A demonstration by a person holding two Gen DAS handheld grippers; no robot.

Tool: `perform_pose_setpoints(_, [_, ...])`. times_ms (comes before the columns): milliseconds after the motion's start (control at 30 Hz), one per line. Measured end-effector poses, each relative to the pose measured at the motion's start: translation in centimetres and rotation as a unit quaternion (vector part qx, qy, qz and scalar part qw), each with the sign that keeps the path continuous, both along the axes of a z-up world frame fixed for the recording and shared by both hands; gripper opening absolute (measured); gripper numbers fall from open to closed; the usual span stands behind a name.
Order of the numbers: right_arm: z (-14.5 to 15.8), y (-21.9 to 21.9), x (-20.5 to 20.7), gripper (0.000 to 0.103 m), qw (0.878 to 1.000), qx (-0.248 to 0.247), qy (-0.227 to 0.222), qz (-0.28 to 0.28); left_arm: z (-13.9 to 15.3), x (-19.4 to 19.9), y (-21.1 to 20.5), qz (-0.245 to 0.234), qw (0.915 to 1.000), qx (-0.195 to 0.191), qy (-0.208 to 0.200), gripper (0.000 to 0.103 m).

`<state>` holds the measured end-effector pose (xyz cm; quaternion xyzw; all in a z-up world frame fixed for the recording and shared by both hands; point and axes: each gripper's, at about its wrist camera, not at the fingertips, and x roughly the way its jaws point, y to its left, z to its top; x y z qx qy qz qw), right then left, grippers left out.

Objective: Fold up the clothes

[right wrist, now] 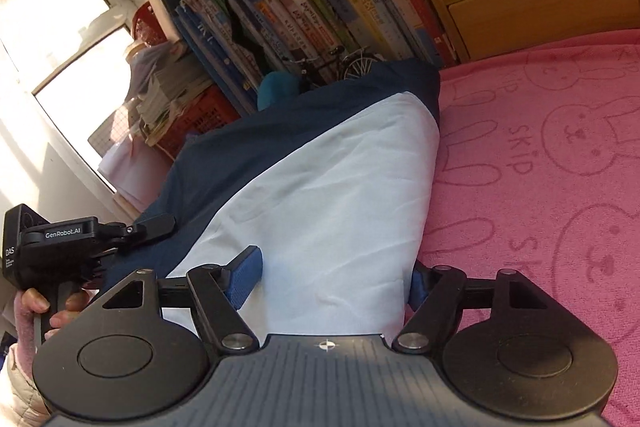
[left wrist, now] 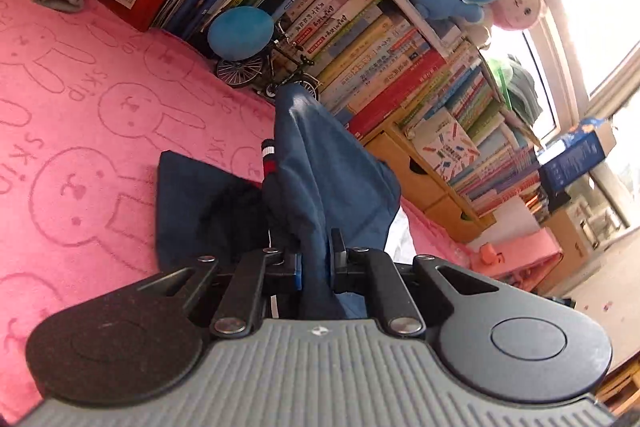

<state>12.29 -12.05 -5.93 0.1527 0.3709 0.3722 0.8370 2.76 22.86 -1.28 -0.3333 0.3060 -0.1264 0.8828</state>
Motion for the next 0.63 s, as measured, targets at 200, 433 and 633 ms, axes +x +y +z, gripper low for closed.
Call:
perform_pose_setpoints(200, [-0.3, 0.4, -2.0, 0.084, 0.999, -0.024, -0.024, 0.036, -1.6, -2.6, 1.9, 0.031, 0.9992, 0.012, 0.022, 0.016])
perform_pose_setpoints(433, [-0.2, 0.0, -2.5, 0.086, 0.999, -0.029, -0.03, 0.033, -3.1, 0.4, 3.2, 0.054, 0.9963, -0.045, 0.051, 0.064])
perform_pose_setpoints(633, [-0.3, 0.0, -2.4, 0.087, 0.999, -0.02, -0.028, 0.029, -4.6, 2.8, 3.8, 0.067, 0.9912, -0.089, 0.073, 0.026])
